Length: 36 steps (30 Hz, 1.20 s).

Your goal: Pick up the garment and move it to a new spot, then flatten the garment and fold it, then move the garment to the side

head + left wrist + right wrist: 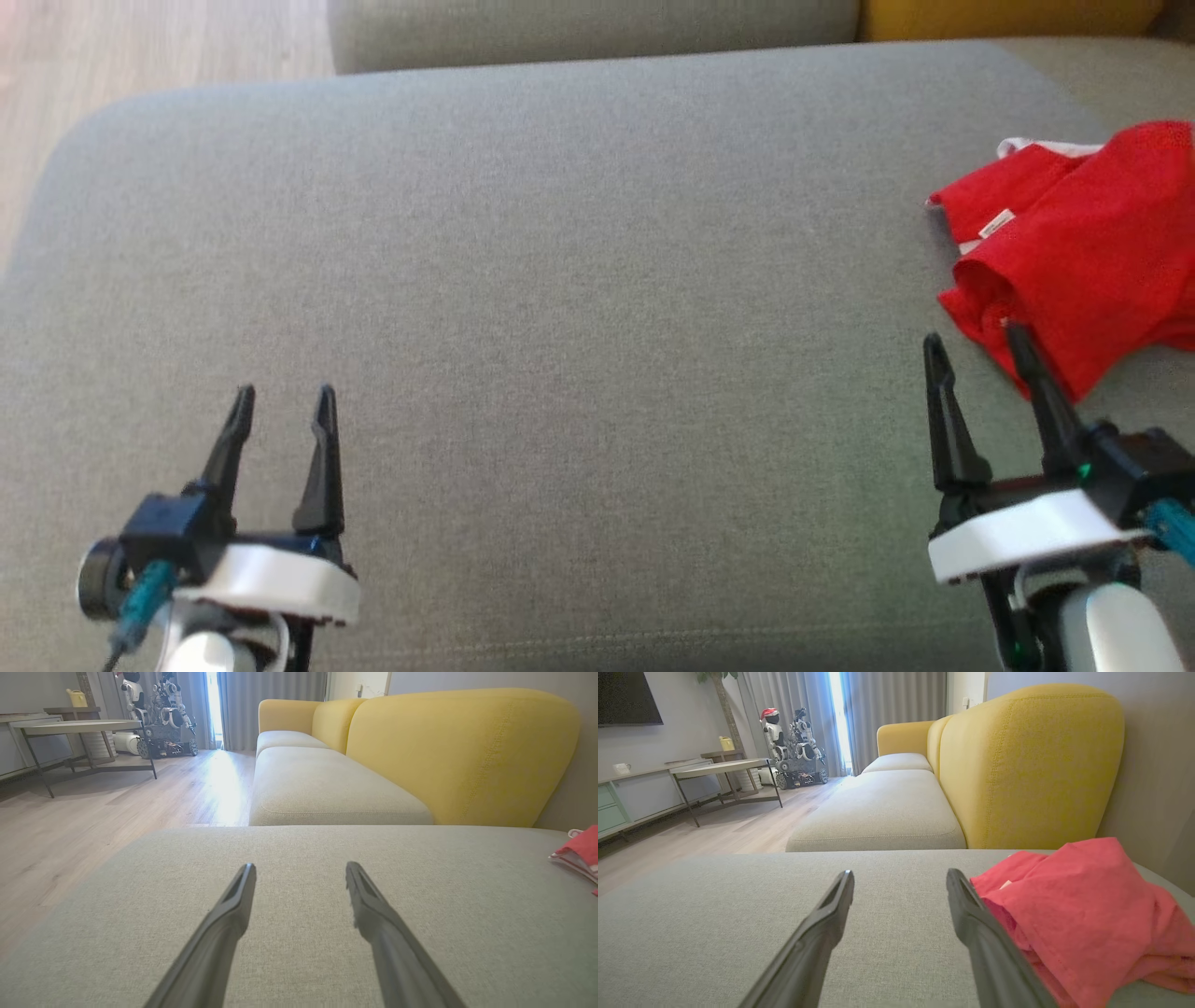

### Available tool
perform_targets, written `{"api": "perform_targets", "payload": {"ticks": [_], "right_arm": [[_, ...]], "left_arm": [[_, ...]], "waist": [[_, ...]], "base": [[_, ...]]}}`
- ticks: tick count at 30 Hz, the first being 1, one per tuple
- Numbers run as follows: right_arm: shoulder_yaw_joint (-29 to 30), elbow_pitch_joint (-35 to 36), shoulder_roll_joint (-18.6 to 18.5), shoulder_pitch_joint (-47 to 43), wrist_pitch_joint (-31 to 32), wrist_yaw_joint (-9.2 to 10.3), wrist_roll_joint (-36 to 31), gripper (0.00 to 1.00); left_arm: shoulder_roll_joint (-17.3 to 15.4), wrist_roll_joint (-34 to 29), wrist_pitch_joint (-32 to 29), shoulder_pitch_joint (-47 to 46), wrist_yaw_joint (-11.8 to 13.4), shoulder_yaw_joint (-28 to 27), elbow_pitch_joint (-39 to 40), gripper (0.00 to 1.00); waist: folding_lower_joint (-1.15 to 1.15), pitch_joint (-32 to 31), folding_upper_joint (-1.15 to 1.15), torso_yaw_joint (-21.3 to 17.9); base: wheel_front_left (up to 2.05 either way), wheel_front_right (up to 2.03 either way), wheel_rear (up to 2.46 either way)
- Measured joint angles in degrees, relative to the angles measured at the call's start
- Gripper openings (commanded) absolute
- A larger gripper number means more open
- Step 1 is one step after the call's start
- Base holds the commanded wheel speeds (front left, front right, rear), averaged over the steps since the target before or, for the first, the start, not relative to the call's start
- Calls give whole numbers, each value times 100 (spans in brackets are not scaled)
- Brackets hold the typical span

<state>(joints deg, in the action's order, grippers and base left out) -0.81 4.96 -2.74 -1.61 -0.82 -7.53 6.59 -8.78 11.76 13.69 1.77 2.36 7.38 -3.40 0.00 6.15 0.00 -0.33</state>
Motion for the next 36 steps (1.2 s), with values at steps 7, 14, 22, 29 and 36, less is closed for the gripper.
{"api": "perform_targets", "payload": {"ticks": [7,14,22,29,36], "right_arm": [[43,-41,3,-210,66,0,-2,100],[62,-42,7,-291,101,0,-5,100],[42,-42,7,-291,142,0,-29,100],[18,-41,7,-291,183,0,-62,100],[-11,-41,7,-289,183,0,-62,100]], "left_arm": [[-27,0,-56,359,18,113,7,100],[-100,0,-127,472,65,120,103,100],[-149,0,-157,472,120,121,160,100],[-166,0,-157,472,126,143,168,100],[-180,0,-157,469,148,175,165,100]], "waist": [[0,-258,0,-56],[0,-337,0,-45],[0,-360,0,-34],[0,-351,0,-44],[0,-347,0,-68]], "base": [[0,0,0],[0,0,0],[0,0,0],[0,0,0],[0,0,0]]}}
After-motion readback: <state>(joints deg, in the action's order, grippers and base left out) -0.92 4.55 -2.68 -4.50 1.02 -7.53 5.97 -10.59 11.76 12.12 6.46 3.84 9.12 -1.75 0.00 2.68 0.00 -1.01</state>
